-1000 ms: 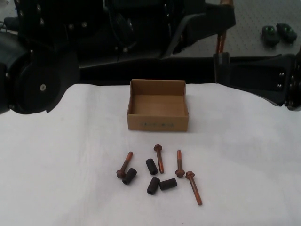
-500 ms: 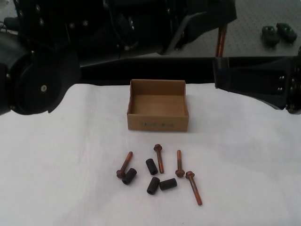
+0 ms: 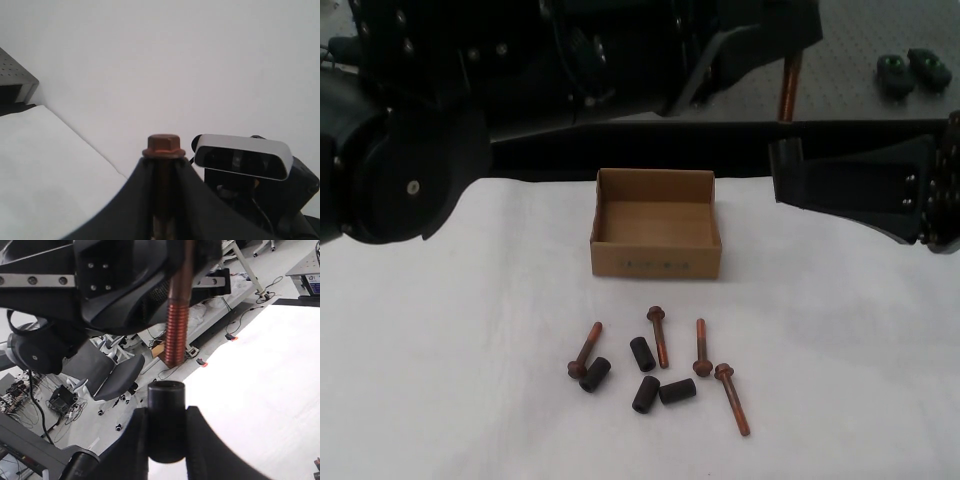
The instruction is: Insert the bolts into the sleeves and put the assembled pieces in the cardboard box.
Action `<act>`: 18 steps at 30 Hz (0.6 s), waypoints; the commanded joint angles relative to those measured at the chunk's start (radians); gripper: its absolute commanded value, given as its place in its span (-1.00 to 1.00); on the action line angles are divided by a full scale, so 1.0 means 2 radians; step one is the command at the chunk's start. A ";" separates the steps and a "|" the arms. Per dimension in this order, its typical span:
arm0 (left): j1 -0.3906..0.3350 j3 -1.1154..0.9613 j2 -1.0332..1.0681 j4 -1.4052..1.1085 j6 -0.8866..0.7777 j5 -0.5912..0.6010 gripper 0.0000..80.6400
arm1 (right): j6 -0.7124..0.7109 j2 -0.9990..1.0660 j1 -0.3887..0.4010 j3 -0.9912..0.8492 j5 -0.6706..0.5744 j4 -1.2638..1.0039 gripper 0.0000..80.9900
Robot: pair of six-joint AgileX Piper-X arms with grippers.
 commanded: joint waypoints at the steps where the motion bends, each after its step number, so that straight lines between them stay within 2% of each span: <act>1: 0.000 -0.002 -0.009 -0.018 -0.015 0.009 -0.98 | -0.007 -0.001 -0.004 -0.001 0.000 -0.002 -0.94; 18: 0.000 -0.002 -0.009 -0.018 -0.014 0.026 -0.98 | 0.005 -0.001 -0.004 -0.001 0.014 -0.050 -0.94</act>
